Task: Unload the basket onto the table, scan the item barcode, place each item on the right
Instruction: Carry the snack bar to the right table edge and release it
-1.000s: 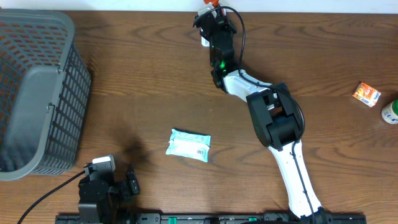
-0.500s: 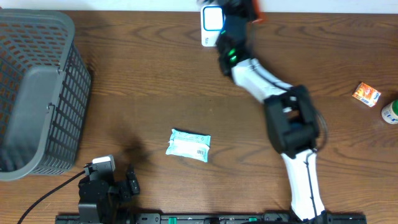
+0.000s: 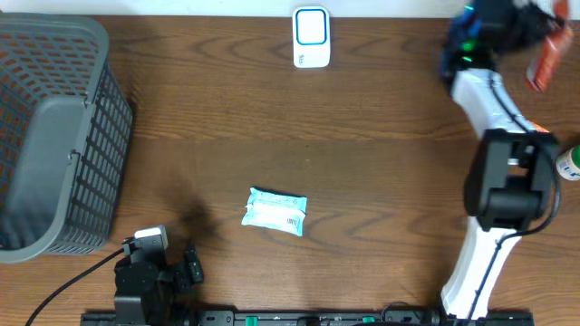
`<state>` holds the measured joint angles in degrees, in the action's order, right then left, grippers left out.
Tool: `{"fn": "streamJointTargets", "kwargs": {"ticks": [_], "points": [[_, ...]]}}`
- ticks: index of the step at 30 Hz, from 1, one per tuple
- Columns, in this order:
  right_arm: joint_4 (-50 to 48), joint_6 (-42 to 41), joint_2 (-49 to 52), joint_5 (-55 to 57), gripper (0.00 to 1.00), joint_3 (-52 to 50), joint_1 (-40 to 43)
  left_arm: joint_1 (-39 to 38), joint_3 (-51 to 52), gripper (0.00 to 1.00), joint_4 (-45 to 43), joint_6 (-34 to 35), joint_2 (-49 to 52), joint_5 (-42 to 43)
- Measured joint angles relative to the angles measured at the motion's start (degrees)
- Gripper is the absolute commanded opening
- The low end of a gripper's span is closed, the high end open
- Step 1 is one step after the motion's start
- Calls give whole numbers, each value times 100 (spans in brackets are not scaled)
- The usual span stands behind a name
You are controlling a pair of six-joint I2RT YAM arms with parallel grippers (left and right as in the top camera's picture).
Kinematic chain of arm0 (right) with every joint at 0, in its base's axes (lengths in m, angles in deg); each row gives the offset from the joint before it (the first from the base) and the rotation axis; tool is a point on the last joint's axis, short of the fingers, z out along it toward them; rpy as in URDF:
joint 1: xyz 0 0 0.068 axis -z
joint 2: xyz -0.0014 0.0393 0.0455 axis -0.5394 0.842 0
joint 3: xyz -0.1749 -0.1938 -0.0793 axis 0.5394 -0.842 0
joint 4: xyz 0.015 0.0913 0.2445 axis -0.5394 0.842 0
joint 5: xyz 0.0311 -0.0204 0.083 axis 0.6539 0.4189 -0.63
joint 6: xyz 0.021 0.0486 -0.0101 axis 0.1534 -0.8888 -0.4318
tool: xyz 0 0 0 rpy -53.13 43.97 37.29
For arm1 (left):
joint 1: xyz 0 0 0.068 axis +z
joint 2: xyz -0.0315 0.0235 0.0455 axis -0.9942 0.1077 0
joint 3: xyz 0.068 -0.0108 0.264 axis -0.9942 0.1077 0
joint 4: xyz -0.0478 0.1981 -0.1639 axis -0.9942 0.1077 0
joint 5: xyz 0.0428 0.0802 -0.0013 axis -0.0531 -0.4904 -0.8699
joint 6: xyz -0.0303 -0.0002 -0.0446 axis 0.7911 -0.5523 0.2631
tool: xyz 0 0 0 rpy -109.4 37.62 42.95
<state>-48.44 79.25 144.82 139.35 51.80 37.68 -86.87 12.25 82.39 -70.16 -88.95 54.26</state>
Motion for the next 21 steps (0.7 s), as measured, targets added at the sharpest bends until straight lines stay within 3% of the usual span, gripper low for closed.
{"fn": "streamJointTargets", "kwargs": {"ticks": [5, 8, 9, 10, 11, 12, 13, 21], "points": [[68, -636, 0, 155, 1, -911, 625, 0, 0, 94, 4, 0, 0, 0], [79, -1086, 2, 101, 9, -1397, 800, 0, 0, 94, 0, 0, 0, 0], [83, -1244, 2, 101, 17, -1523, 839, 0, 0, 94, 2, 0, 0, 0], [83, -1416, 7, 111, 36, -1635, 868, 0, 0, 94, 0, 0, 0, -2], [76, -1617, 11, 142, 58, -1716, 894, 0, 0, 94, 0, 0, 0, -2], [63, -1856, 11, 195, 93, -1777, 909, 0, 0, 94, 0, 0, 0, -2], [61, -2065, 11, 280, 99, -1827, 931, 0, 0, 94, 2, 0, 0, 0], [103, -2736, 11, 608, 99, -2079, 866, 0, 0, 94, 0, 0, 0, -2]]}}
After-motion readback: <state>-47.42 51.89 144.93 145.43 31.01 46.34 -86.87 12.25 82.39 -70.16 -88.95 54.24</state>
